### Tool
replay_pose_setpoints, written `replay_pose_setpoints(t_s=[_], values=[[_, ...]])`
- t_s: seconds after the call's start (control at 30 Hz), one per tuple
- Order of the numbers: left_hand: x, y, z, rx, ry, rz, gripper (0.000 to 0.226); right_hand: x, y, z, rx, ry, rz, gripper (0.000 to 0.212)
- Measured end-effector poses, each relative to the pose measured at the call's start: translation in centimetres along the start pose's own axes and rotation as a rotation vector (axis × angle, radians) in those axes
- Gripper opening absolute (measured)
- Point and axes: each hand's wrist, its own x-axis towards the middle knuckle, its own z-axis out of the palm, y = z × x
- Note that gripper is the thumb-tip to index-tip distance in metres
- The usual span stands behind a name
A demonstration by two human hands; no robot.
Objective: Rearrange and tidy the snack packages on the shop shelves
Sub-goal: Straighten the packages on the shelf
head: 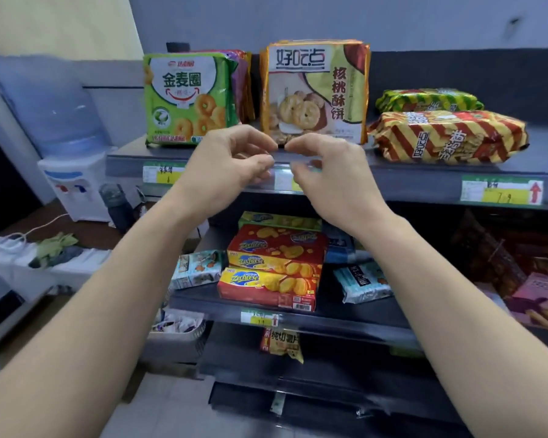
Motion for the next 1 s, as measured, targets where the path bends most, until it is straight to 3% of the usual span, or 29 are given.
replay_pose_setpoints(t_s=[0.47,1.0], values=[[-8.2,-4.2,5.2,-0.076,-0.145,-0.213,0.015,-8.8,3.5,2.8,0.100,-0.267,0.246,0.029],[-12.1,-2.6,13.6,-0.083,-0.164,-0.346,0.013,-15.8,10.4,-2.3,0.123,-0.350,0.480,0.034]])
